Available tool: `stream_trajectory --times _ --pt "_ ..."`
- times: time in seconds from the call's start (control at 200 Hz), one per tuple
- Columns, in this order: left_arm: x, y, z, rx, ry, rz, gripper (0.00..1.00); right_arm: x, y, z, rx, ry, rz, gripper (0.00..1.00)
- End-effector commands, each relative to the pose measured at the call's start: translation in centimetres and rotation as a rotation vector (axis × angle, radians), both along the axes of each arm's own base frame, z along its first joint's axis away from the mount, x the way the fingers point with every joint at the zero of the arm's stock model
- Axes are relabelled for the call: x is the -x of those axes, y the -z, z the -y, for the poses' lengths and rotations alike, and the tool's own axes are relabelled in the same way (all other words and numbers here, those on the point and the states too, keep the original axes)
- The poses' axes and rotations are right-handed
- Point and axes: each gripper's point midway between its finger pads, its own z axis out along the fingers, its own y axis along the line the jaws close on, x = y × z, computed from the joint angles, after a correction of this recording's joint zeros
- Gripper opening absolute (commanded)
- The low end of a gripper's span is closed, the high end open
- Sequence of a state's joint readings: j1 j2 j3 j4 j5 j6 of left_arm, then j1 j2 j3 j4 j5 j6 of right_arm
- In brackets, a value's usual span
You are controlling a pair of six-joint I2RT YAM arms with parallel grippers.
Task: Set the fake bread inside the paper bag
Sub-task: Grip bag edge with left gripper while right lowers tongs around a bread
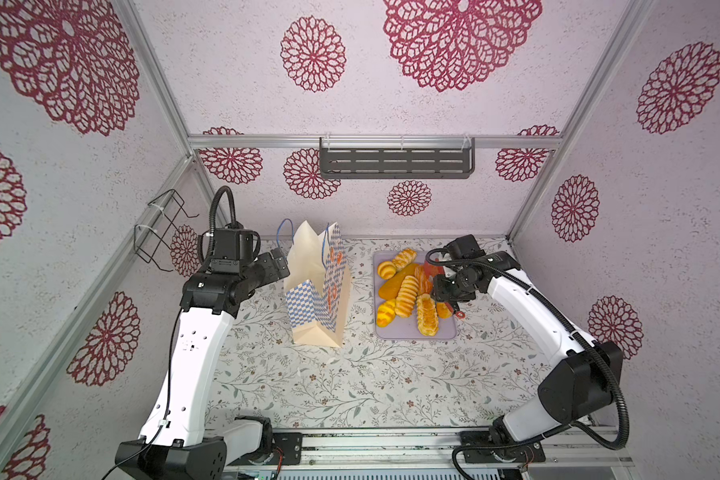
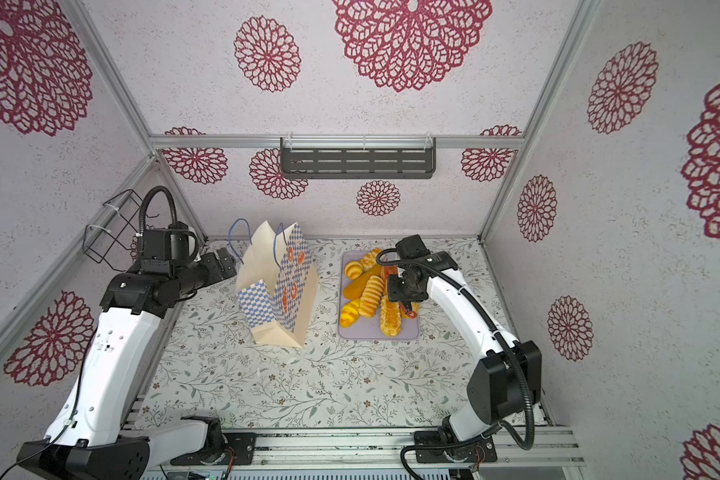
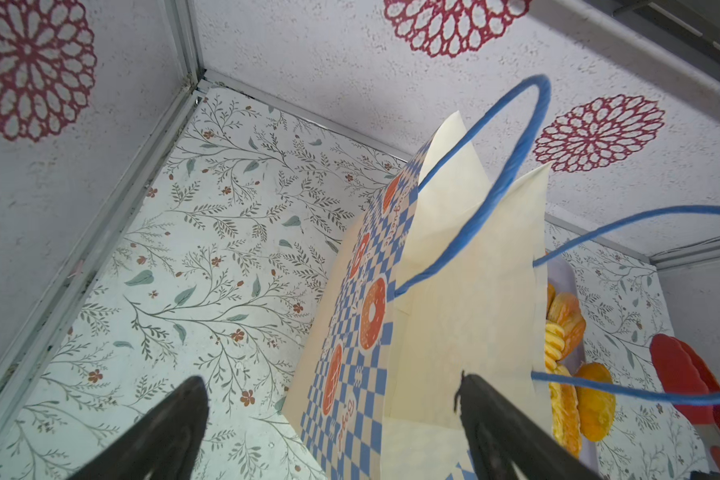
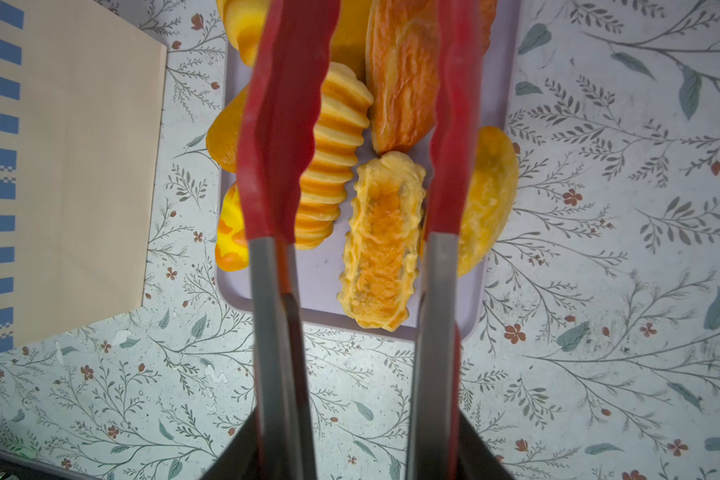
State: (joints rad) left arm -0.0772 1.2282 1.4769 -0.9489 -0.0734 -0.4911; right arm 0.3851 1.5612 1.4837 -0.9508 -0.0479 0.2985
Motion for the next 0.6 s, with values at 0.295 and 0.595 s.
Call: stream_trajectory --times 0.295,0.595 --pt "-1.2 0.4 0.5 0.124 0.049 0.057 0.97 -0.2 0.2 -1.3 -0.031 -0.047 -0.057 0.59" --pt "-2.0 1.5 0.6 0.126 0.055 0.054 0.97 0.7 1.2 -2.6 -0.099 -0.066 -0.135 0.62"
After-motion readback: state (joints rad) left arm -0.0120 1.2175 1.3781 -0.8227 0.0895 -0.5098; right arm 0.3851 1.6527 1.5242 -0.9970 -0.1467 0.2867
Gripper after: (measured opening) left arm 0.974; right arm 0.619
